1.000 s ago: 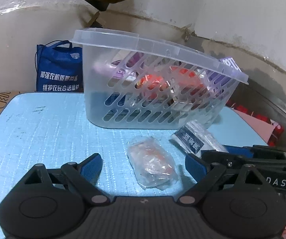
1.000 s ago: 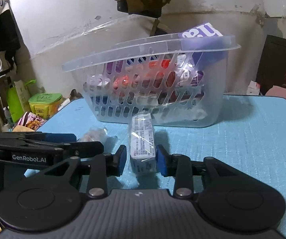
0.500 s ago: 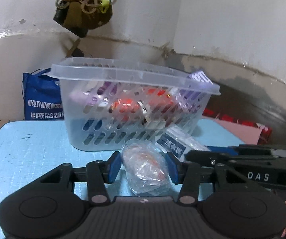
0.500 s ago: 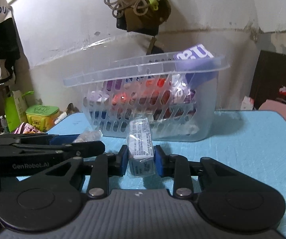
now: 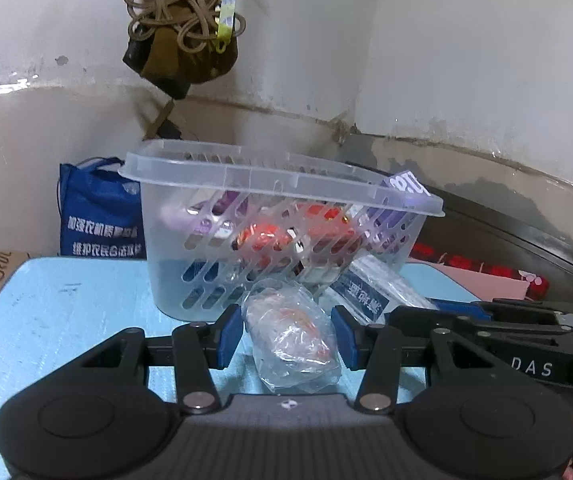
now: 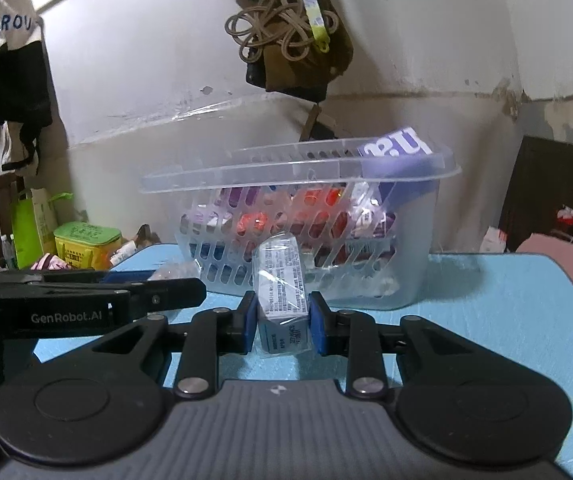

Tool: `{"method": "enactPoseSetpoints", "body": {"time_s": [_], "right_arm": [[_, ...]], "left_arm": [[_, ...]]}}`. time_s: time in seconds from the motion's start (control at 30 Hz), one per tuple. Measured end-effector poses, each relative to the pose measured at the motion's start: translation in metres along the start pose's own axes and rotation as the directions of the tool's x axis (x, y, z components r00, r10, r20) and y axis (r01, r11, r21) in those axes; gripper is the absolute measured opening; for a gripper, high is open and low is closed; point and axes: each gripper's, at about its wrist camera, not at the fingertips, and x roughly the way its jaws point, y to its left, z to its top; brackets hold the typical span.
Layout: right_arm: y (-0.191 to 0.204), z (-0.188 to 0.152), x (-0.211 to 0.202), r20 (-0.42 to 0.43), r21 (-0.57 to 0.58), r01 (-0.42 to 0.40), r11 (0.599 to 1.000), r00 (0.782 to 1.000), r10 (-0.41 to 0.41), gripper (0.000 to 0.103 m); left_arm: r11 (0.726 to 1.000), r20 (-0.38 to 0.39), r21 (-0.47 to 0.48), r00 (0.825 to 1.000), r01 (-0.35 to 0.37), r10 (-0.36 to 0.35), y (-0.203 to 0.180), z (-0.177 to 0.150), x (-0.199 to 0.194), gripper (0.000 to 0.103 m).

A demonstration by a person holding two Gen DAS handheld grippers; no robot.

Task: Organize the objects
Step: 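Grasp the clear wrapped bag with the left gripper while the right grasps the white wrapped pack, then carry both items over the basket and open both grippers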

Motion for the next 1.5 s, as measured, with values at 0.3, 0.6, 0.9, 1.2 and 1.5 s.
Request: {"method": "enactPoseSetpoints", "body": {"time_s": [0.3, 0.6, 0.9, 1.2, 1.5], "right_arm": [[-0.002, -0.001, 0.000, 0.015, 0.012, 0.018, 1.000, 1.000, -0.018, 0.030], [0.002, 0.025, -0.045, 0.053, 0.083, -0.050, 0.995, 0.998, 0.046, 0.030], [-0.017, 0.162, -0.002, 0.088, 0.012, 0.027, 1.000, 0.996, -0.028, 0.030], [-0.041, 0.165, 0.060, -0.047, 0.012, 0.049, 0.999, 0.998, -0.049, 0.067], [-0.044, 0.151, 0.019, 0.060, 0.002, 0.021, 1.000, 0.998, -0.021, 0.103]], "left_arm": [[1.000, 0.013, -0.015, 1.000, -0.001, 0.001, 0.003, -0.001, -0.003, 0.053], [0.992, 0.131, -0.099, 0.989, 0.077, -0.064, 0.015, 0.029, -0.052, 0.053], [0.997, 0.108, -0.011, 0.991, 0.080, -0.079, 0.001, 0.164, 0.003, 0.053], [0.998, -0.031, -0.070, 1.000, 0.000, -0.003, 0.012, 0.170, 0.068, 0.084], [0.998, 0.006, -0.061, 1.000, -0.016, 0.016, 0.021, 0.148, 0.030, 0.103]]}}
